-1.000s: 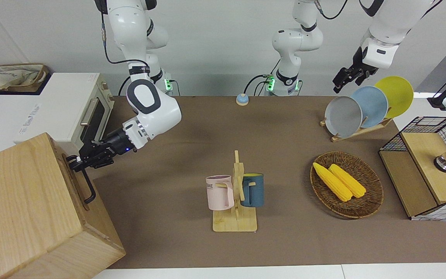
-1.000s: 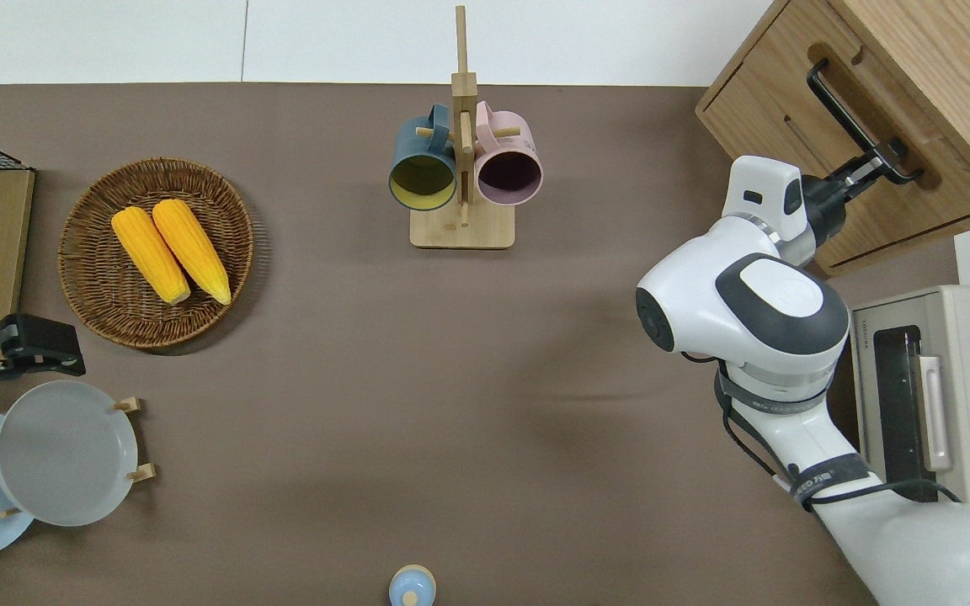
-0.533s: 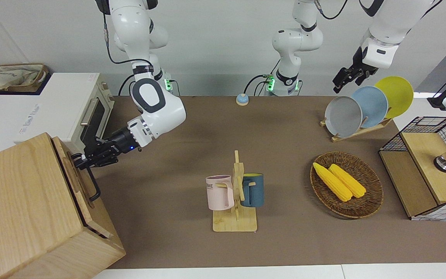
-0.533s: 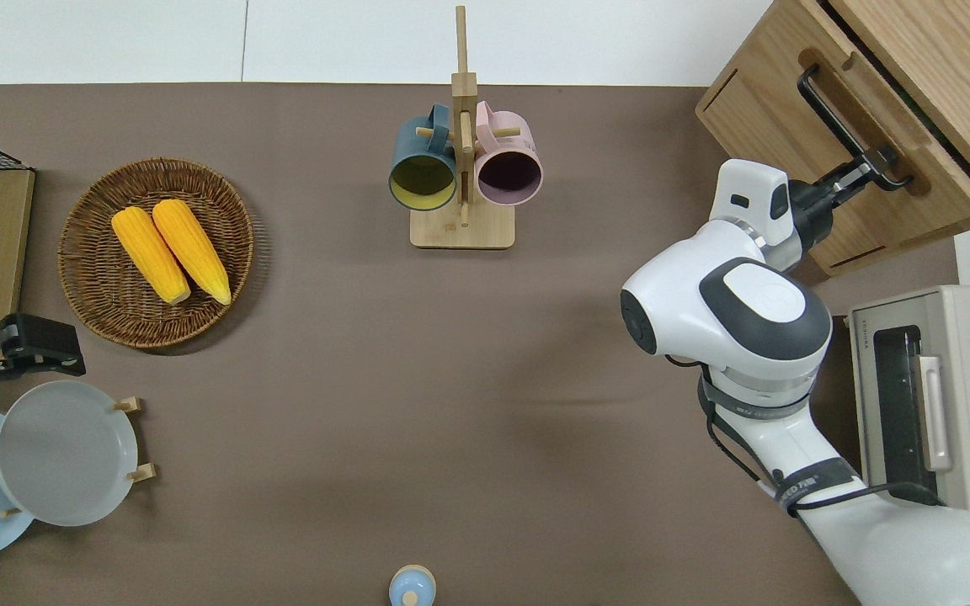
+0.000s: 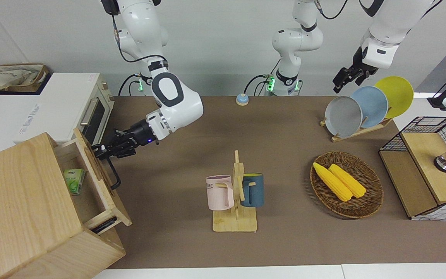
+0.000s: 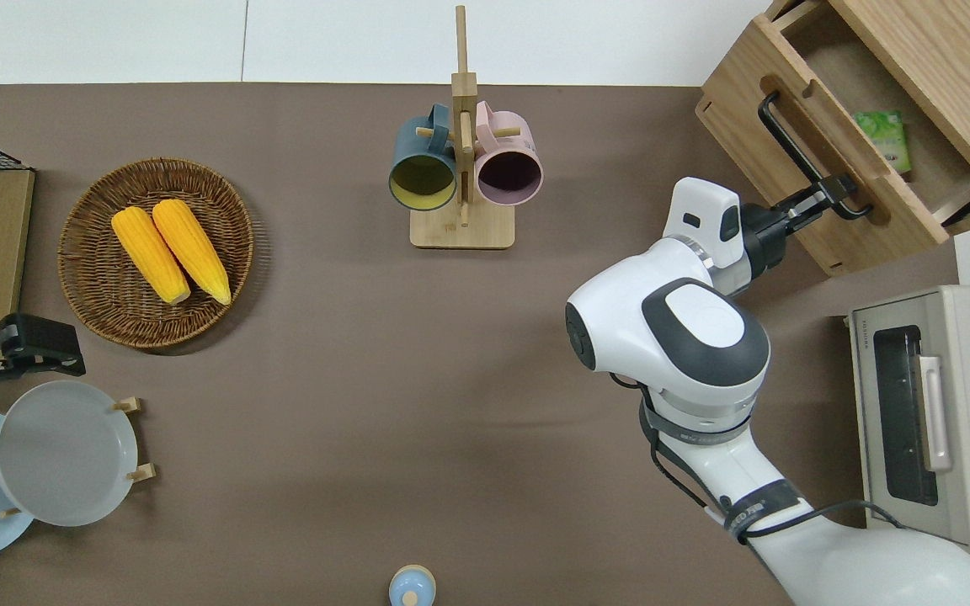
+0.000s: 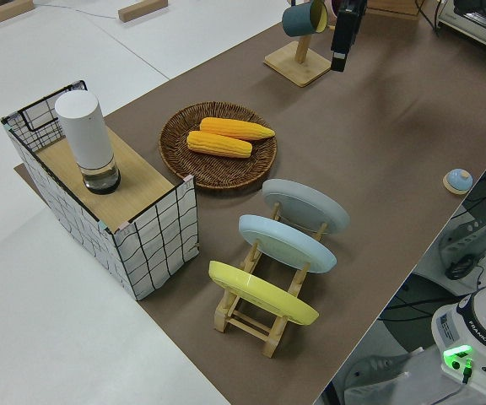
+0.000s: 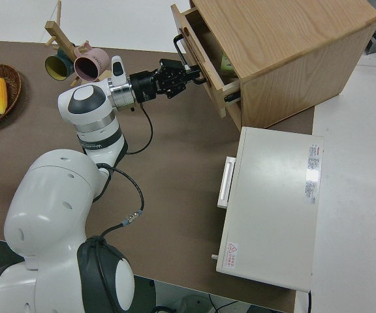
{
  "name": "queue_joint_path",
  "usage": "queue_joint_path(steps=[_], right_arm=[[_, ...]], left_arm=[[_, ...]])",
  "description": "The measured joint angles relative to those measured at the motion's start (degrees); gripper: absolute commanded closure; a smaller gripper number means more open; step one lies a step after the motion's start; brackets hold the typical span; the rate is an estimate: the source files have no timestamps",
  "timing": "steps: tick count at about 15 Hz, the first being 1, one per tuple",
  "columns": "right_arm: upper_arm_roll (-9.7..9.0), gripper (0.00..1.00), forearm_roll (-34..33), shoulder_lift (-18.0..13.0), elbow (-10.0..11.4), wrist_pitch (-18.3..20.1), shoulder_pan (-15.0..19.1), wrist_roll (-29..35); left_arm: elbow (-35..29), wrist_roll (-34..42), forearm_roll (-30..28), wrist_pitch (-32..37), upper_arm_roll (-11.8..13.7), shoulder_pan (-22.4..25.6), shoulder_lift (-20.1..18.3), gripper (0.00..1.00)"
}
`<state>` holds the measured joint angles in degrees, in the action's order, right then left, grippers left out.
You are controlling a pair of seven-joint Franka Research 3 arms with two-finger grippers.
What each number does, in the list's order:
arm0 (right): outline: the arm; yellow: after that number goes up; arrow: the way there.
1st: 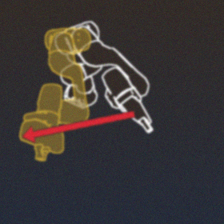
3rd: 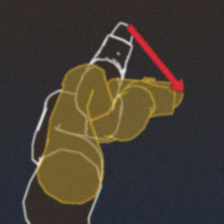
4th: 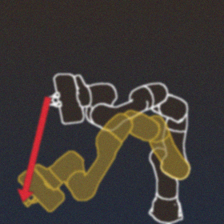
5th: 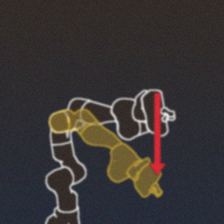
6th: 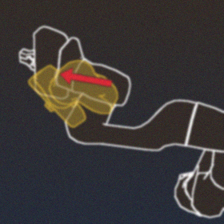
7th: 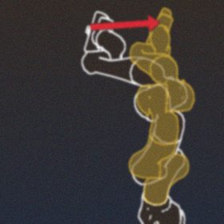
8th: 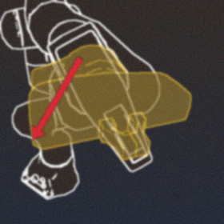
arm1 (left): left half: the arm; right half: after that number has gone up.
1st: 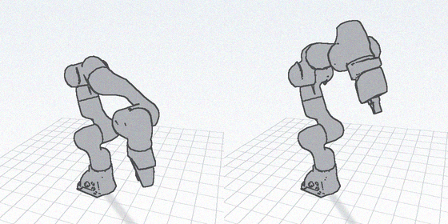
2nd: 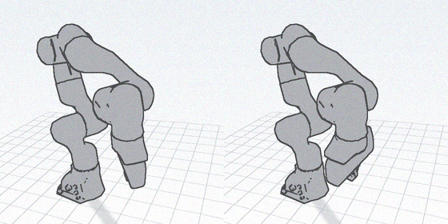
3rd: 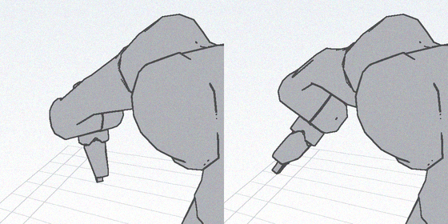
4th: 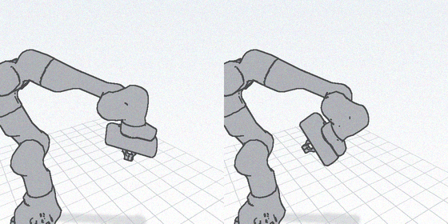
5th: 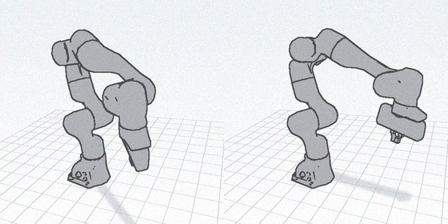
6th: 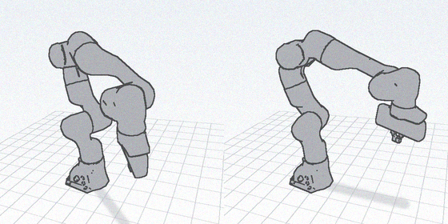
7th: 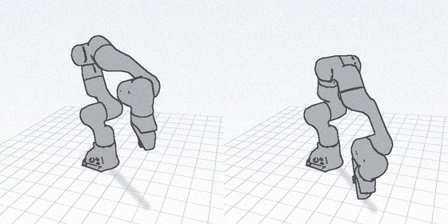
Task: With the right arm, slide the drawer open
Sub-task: 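Pull the drawer toward the robot with the right gripper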
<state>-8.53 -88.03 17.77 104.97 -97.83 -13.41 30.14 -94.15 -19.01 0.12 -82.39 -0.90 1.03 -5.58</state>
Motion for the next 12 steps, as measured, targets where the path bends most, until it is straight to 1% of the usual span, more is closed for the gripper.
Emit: queue_joint_path(steps=[2, 5, 6, 7, 9, 11, 12], right_arm=[[-1.34, 1.0, 1.2, -0.1, 0.0, 1.8, -0.3, -0.1], [-4.27, 1.0, 3.7, -0.4, -0.2, 5.0, -0.5, -0.2], [-6.36, 1.0, 5.2, -0.5, -0.2, 6.9, -0.5, -0.2], [-7.41, 1.0, 5.9, -0.6, -0.3, 7.9, -0.5, -0.2], [-11.43, 1.0, 8.2, -0.7, -0.4, 11.3, -0.6, -0.2], [-13.62, 1.0, 9.4, -0.8, -0.5, 13.0, -0.7, -0.2], [-13.98, 1.0, 9.5, -0.8, -0.5, 13.3, -0.7, -0.2]], left_arm=[[0.0, 0.0, 0.0, 0.0, 0.0, 0.0, 0.0, 0.01], [0.0, 0.0, 0.0, 0.0, 0.0, 0.0, 0.0, 0.01], [0.0, 0.0, 0.0, 0.0, 0.0, 0.0, 0.0, 0.01], [0.0, 0.0, 0.0, 0.0, 0.0, 0.0, 0.0, 0.01], [0.0, 0.0, 0.0, 0.0, 0.0, 0.0, 0.0, 0.01], [0.0, 0.0, 0.0, 0.0, 0.0, 0.0, 0.0, 0.01], [0.0, 0.0, 0.0, 0.0, 0.0, 0.0, 0.0, 0.01]])
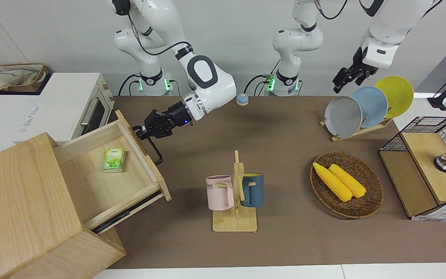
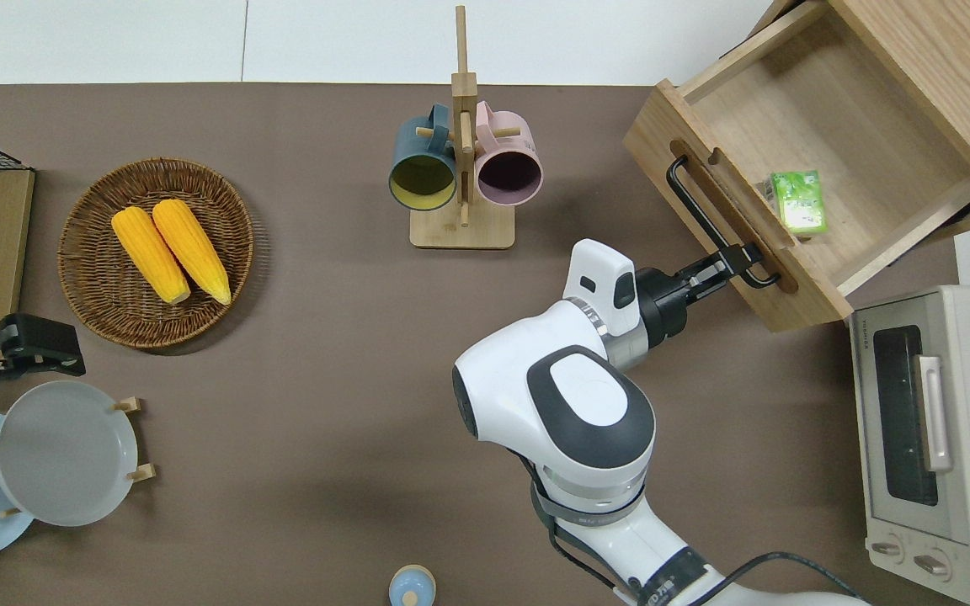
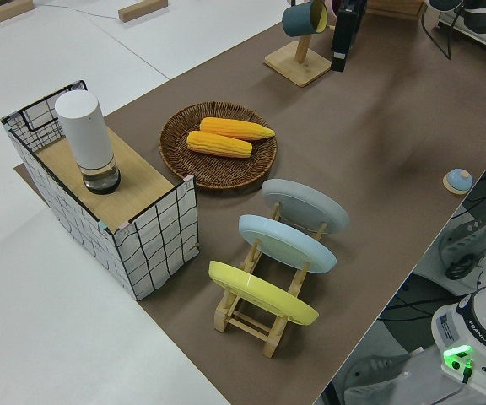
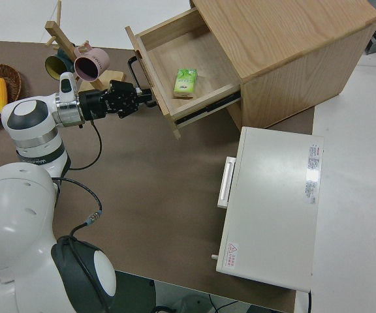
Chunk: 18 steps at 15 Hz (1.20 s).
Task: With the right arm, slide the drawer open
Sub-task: 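Pull the drawer toward the robot with the right gripper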
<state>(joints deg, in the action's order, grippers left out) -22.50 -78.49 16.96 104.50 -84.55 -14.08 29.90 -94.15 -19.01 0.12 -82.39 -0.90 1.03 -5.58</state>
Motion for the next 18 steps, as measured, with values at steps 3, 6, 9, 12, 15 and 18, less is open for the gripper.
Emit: queue_joint_path(steps=[3, 6, 9, 12, 15, 18], right_arm=[[-1.23, 1.0, 0.9, 0.0, -0.2, 1.1, 0.0, 0.0], [-3.07, 1.0, 2.0, 0.0, -0.5, 2.4, 0.0, 0.0], [-4.67, 1.0, 2.9, 0.0, -0.7, 3.6, 0.0, 0.0], [-5.92, 1.0, 3.9, 0.0, -0.9, 4.3, 0.0, 0.0], [-6.63, 0.999, 5.2, 0.0, -1.6, 4.7, 0.1, 0.0], [-6.66, 0.79, 6.9, 0.0, -3.0, 4.7, 0.2, 0.0]], left_arm=[[0.0, 0.0, 0.0, 0.0, 0.0, 0.0, 0.0, 0.01], [0.0, 0.0, 0.0, 0.0, 0.0, 0.0, 0.0, 0.01], [0.0, 0.0, 0.0, 0.0, 0.0, 0.0, 0.0, 0.01], [0.0, 0.0, 0.0, 0.0, 0.0, 0.0, 0.0, 0.01], [0.0, 0.0, 0.0, 0.0, 0.0, 0.0, 0.0, 0.01], [0.0, 0.0, 0.0, 0.0, 0.0, 0.0, 0.0, 0.01]])
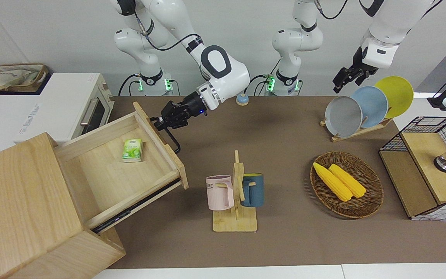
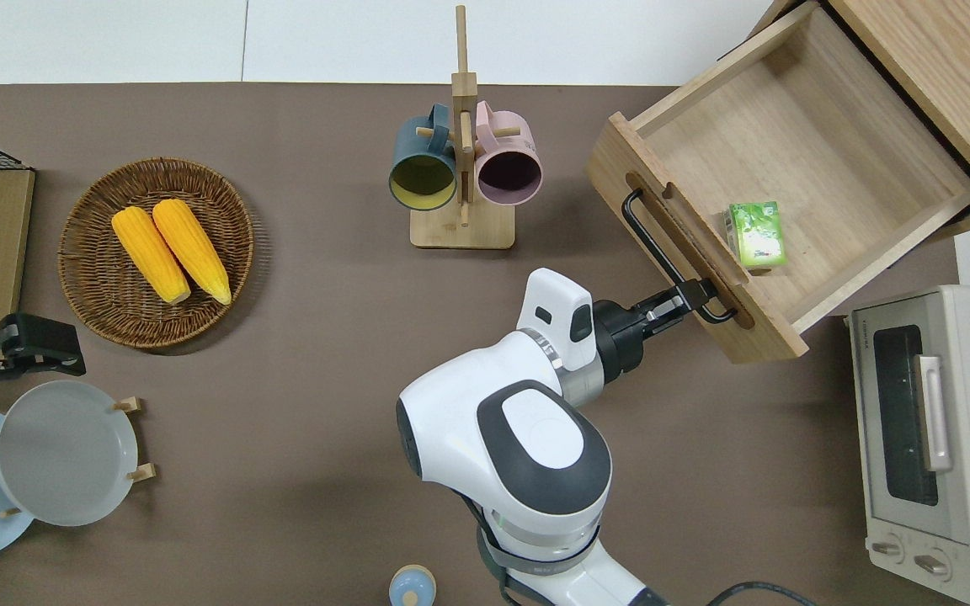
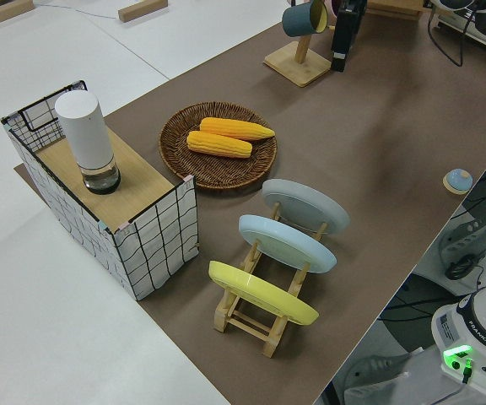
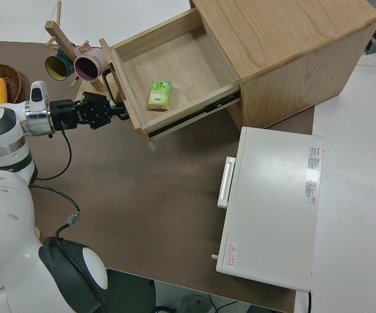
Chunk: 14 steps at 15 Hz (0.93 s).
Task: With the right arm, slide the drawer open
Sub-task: 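Pull the drawer toward the robot with the right gripper, then release the handle and back the right gripper away from the drawer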
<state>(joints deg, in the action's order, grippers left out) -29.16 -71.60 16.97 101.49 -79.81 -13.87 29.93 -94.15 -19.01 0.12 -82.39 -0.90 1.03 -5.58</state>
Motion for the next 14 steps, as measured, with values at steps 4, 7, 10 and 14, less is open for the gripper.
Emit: queue_joint_path(steps=[4, 7, 10, 14], right_arm=[[-1.68, 0.023, 0.6, -0.1, -0.8, 1.2, -0.5, 0.0], [-1.78, 0.009, 0.6, -0.5, -1.2, 1.5, -0.8, 0.0], [-1.75, 0.009, 0.6, -0.5, -1.3, 1.5, -0.8, 0.0], [-1.86, 0.009, 1.6, -0.5, -1.3, 1.5, -1.8, 0.0]], left_arm=[[0.0, 0.0, 0.0, 0.0, 0.0, 0.0, 0.0, 0.01], [0.0, 0.0, 0.0, 0.0, 0.0, 0.0, 0.0, 0.01], [0.0, 0.0, 0.0, 0.0, 0.0, 0.0, 0.0, 0.01], [0.0, 0.0, 0.0, 0.0, 0.0, 0.0, 0.0, 0.01]])
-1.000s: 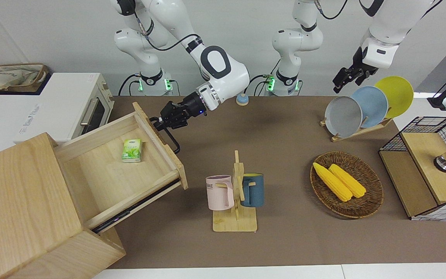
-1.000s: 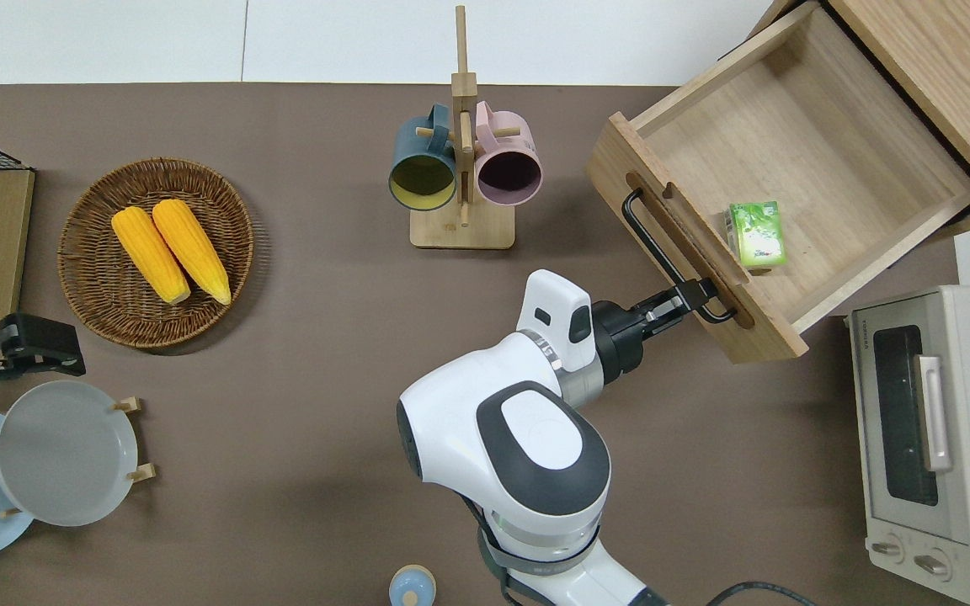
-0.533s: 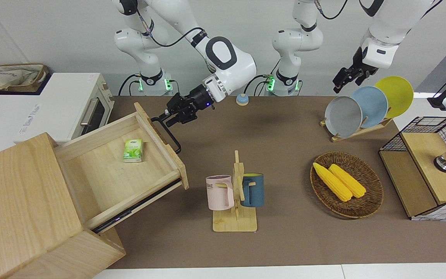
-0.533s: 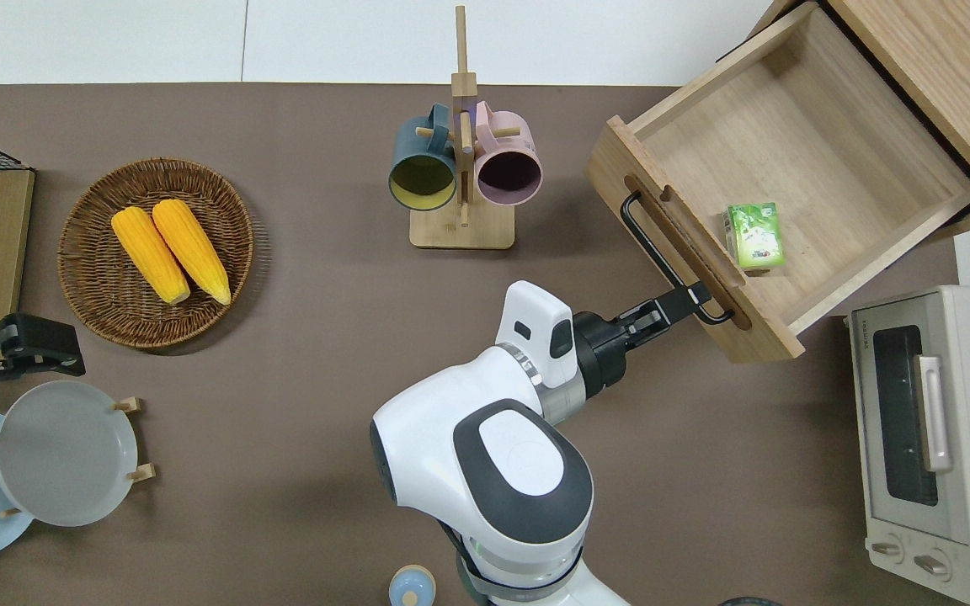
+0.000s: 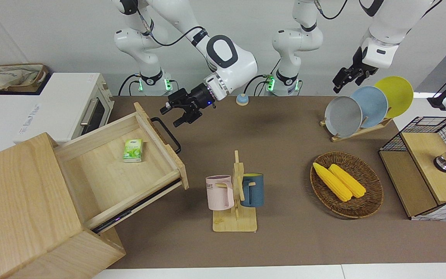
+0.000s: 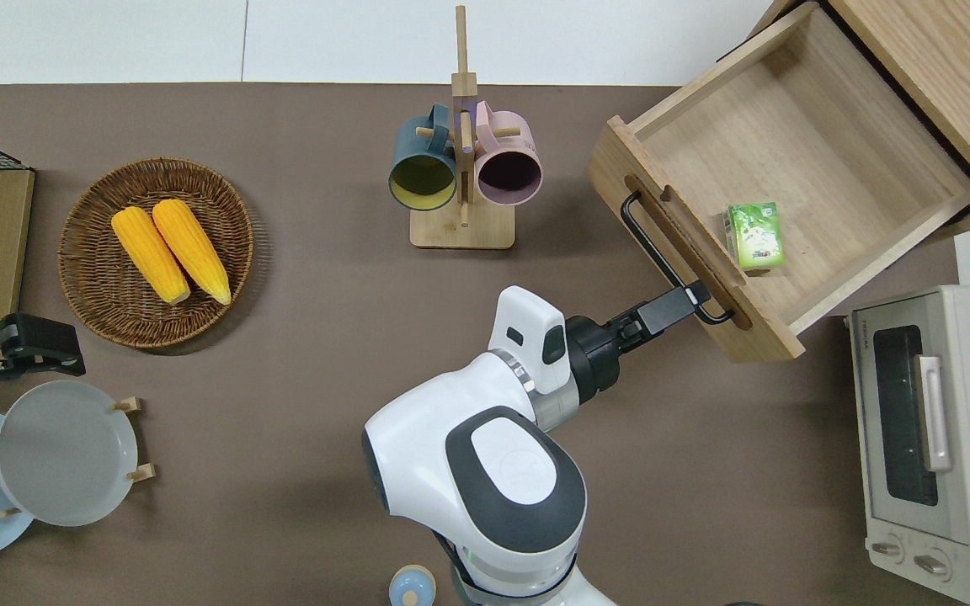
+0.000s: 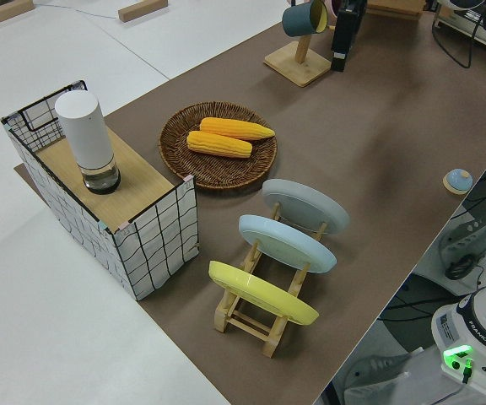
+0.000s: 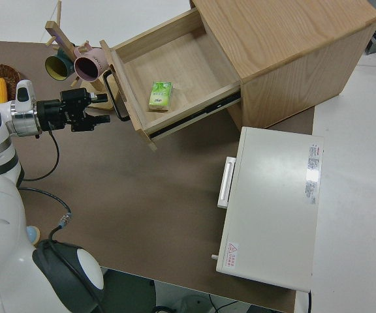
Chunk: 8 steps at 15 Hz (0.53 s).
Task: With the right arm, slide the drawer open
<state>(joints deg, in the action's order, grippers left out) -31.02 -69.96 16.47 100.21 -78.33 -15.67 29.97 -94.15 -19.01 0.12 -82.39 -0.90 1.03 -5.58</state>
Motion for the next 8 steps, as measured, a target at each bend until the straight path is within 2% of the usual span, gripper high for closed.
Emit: queue_joint_path(steps=[5, 8], right_arm=[[-0.13, 0.009, 5.8, -0.6, -0.3, 0.0, -2.3, 1.6], [-0.09, 0.009, 11.6, -2.4, -0.7, -0.7, -2.8, 2.3]], left_arm=[[0.0, 0.0, 0.0, 0.0, 0.0, 0.0, 0.0, 0.01], [0.0, 0.0, 0.0, 0.0, 0.0, 0.0, 0.0, 0.01]])
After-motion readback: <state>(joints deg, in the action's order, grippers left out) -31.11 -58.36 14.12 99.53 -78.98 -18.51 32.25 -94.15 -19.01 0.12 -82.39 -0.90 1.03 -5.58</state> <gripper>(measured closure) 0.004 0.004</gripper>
